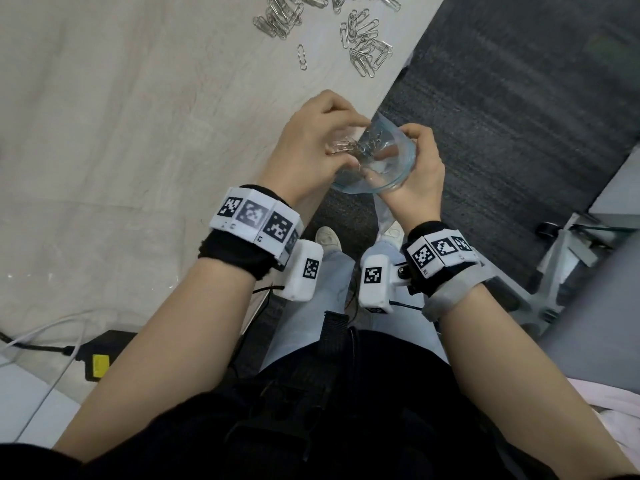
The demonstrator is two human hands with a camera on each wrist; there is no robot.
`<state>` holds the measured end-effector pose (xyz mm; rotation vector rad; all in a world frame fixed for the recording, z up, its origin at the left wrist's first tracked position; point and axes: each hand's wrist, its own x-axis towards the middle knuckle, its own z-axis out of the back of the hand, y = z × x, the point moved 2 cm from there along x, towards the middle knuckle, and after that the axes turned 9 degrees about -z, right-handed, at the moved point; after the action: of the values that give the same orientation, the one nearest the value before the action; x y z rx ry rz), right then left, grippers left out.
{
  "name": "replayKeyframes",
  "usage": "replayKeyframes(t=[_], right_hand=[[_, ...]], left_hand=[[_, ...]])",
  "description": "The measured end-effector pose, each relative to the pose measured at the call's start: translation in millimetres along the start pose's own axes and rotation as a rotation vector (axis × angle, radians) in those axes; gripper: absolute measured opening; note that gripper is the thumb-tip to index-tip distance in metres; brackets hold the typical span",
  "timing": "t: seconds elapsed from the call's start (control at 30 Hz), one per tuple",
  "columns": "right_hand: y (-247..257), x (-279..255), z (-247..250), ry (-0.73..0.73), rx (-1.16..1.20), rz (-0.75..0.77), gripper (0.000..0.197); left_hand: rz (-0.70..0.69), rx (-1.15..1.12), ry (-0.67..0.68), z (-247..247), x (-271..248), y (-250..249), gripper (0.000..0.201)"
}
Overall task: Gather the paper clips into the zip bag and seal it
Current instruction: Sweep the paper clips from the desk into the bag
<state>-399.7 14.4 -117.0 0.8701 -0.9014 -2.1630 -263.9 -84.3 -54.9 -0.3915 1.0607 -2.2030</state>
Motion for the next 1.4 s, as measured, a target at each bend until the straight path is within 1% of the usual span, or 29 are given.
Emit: replayKeyframes(t=[0.07, 0.17, 0.23, 0.37, 0.5, 0.7, 0.8, 0.87, 0.9, 1.0, 1.07, 1.13, 1.17, 1.27, 1.3, 1.33, 1.4], right_hand=[[-1, 0, 0, -0.001, -0.006, 0.004, 0.06], [-2, 0, -1, -0.002, -0.014, 0.0, 0.061], [-2, 0, -1, -0.007, -0.013, 0.002, 0.061], [-1, -1, -2, -0.018, -0.024, 0.015, 0.062], [-1, -2, -3, -0.012, -0.014, 0.018, 0.06], [-4, -2, -4, 0.005, 0.011, -0.016, 0.064], [-4, -3, -4, 0.007, 0.023, -0.006, 0.062], [-5, -2, -4, 0.007, 0.026, -0.006, 0.061], [-5, -2, -4, 0.006, 0.03, -0.003, 0.06], [-6, -2, -4, 0.009, 0.026, 0.006, 0.058], [-6, -1, -4, 0.011, 0.026, 0.008, 0.058], [-6, -1, -4, 0.008, 0.028, 0.01, 0.059], [-6, 0, -3, 0.008, 0.028, 0.009, 0.059], [-7, 2, -2, 0.002, 0.029, 0.005, 0.059], [-8, 3, -1, 0.003, 0.03, 0.0, 0.059], [-9, 3, -1, 0.002, 0.03, -0.007, 0.059], [-10, 4, 1, -0.008, 0.041, -0.012, 0.057]], left_hand=[[0.045, -0.003, -0.028, 14, -3, 7, 0.053], [0.156, 0.058, 0.056, 35, -10, 19, 0.073], [0.209, 0.051, 0.087, 42, -13, 24, 0.075], [0.178, 0.029, 0.08, 35, -14, 21, 0.058], [0.134, 0.016, 0.044, 18, -11, 14, 0.041], [0.088, 0.054, -0.019, -2, -4, 3, 0.024], [0.043, 0.109, 0.063, -11, 2, -4, 0.021], [0.013, 0.097, 0.075, -11, 4, -5, 0.019], [0.013, 0.067, 0.038, -9, 4, -5, 0.018], [0.054, 0.022, -0.189, 3, 4, 3, 0.016], [0.115, 0.07, -0.288, 13, 4, 13, 0.021], [0.18, 0.157, -0.315, 24, 5, 22, 0.033], [0.213, 0.194, -0.283, 29, 6, 25, 0.043], [0.304, 0.279, -0.048, 34, 7, 29, 0.077], [0.306, 0.298, 0.004, 34, 7, 29, 0.082], [0.297, 0.31, 0.022, 34, 8, 30, 0.081], [0.281, 0.319, -0.007, 34, 11, 31, 0.074]])
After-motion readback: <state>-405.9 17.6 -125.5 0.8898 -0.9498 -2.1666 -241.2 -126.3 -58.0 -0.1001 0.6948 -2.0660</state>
